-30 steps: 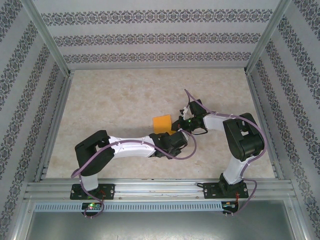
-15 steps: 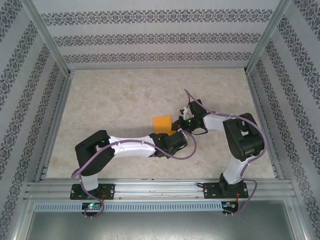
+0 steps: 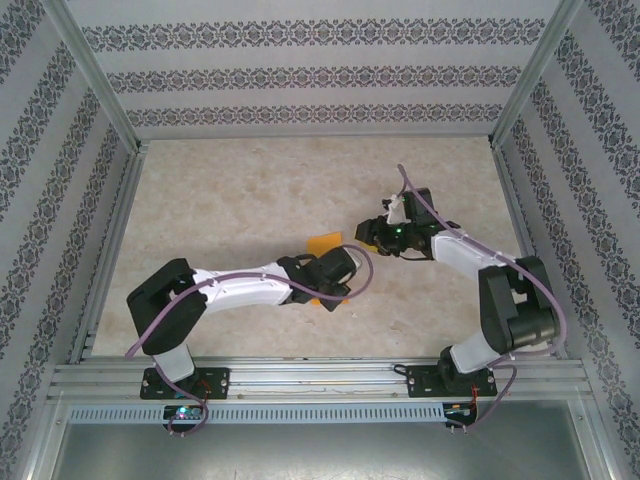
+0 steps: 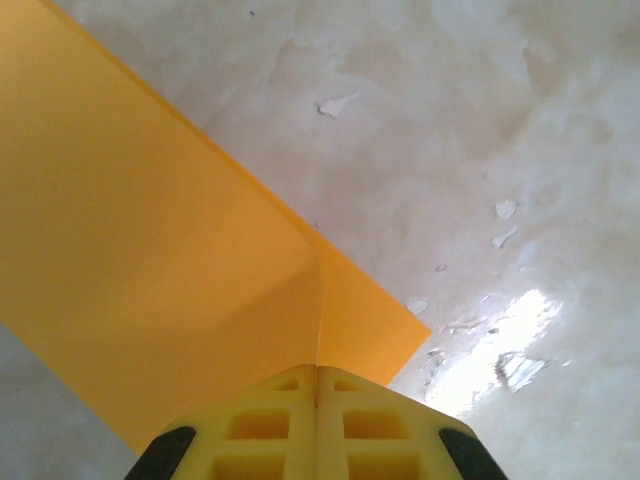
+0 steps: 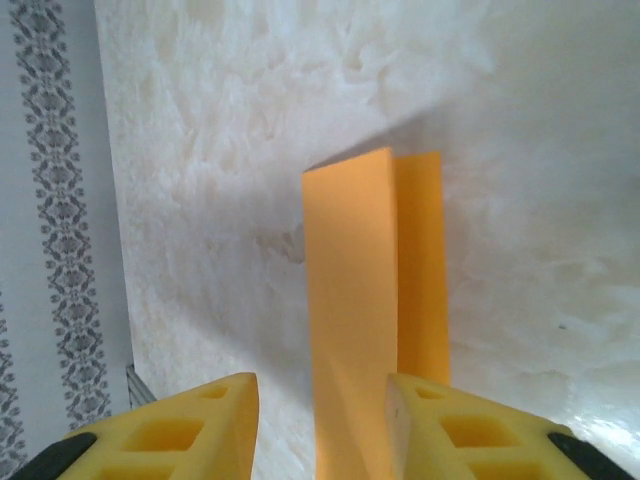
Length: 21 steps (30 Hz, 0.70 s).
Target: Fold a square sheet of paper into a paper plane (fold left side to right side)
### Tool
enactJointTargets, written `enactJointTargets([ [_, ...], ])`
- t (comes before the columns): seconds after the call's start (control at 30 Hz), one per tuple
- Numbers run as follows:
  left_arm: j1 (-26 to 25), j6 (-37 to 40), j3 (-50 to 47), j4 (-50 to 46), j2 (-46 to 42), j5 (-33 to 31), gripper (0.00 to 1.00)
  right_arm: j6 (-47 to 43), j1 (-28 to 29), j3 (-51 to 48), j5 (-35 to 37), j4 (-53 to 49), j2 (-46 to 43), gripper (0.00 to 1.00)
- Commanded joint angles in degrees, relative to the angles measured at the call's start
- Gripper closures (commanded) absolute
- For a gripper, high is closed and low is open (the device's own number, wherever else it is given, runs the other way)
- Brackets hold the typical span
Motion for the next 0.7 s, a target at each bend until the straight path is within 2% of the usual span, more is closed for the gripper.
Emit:
enactJointTargets([
  [0.0,3.9,-7.8,-2.7,5.0,-2.5,10.5,1.00,-3.1,-0.2,-3.6,2.1,-2.2,-3.2,0.66],
  [0.1,7.5,-13.4,-6.7,11.7,-3.7,17.6,1.00,-3.0,0.9,-6.8,1.4,-2.2,-5.6,0.79],
  [0.27,11.0,-19.7,-12.0,20.7,-4.5,23.5,1.00,0.6,5.4,-12.1,1.3,2.0,-6.6,0.98],
  [0.43,12.5,-22.1,-14.1,23.7,-4.5,25.5,1.00,3.1,10.5,-13.8,3.4,4.7,-3.8,1.00],
  [0.67,13.5,-23.2,-15.5,24.8,-4.7,25.6,1.00,4.7,14.3,-13.7,5.2,5.8,0.6,1.00],
])
